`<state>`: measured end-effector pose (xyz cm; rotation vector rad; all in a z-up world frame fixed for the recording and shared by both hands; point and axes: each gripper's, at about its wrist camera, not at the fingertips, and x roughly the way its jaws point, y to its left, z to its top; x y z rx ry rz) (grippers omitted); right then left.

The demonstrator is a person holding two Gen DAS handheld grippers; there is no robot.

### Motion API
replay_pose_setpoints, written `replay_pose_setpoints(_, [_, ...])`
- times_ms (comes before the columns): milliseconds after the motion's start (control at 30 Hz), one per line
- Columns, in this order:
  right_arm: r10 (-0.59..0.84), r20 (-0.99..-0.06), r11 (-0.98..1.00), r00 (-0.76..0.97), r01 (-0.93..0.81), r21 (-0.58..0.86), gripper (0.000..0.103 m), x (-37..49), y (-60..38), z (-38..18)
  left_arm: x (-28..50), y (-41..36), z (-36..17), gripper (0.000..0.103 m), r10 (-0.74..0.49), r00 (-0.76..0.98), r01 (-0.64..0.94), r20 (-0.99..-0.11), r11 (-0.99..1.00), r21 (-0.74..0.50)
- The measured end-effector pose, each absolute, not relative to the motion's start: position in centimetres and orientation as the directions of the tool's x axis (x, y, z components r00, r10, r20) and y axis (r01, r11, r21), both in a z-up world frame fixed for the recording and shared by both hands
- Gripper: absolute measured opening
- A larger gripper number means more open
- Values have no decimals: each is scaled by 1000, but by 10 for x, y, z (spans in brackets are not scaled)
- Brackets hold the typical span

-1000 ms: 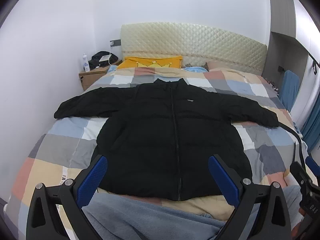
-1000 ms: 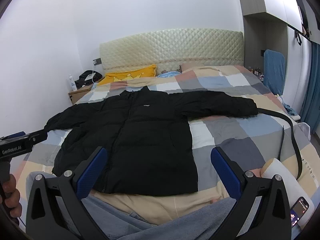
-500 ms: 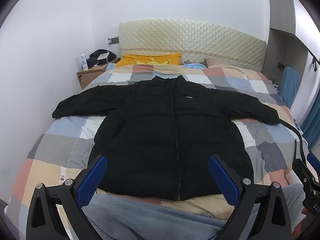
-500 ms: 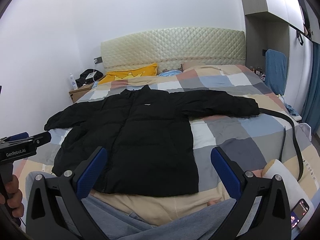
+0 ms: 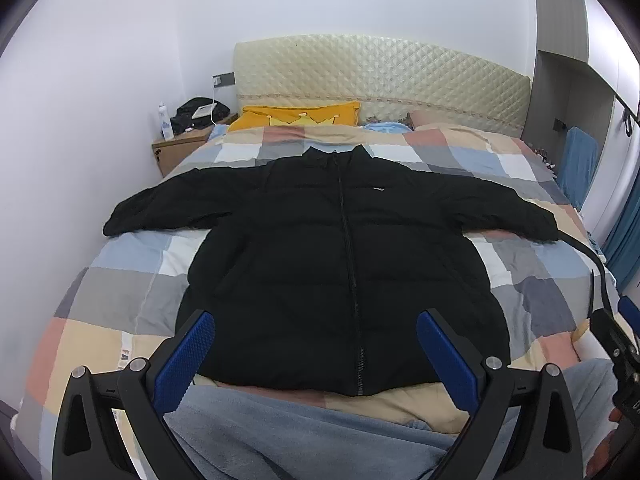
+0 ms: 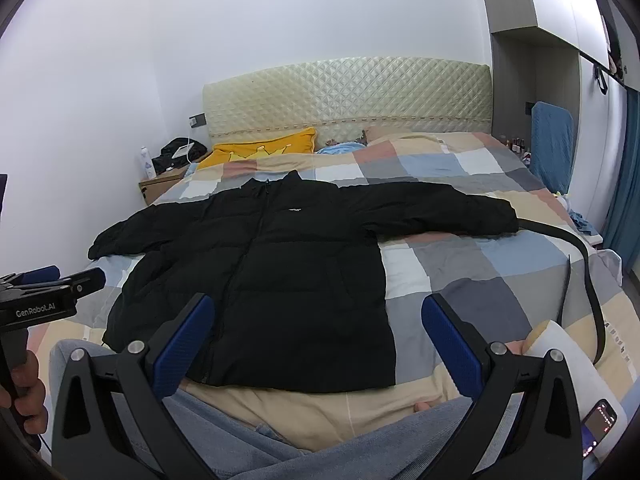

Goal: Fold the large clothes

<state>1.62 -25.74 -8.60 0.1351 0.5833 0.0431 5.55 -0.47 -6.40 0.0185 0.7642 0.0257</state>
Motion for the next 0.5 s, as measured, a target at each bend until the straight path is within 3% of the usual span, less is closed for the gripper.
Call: replay_pose_setpoints(500, [82, -547, 992, 833, -13, 129, 103, 13, -259, -84, 51, 7, -61, 102, 20, 734, -26, -679, 1000, 0])
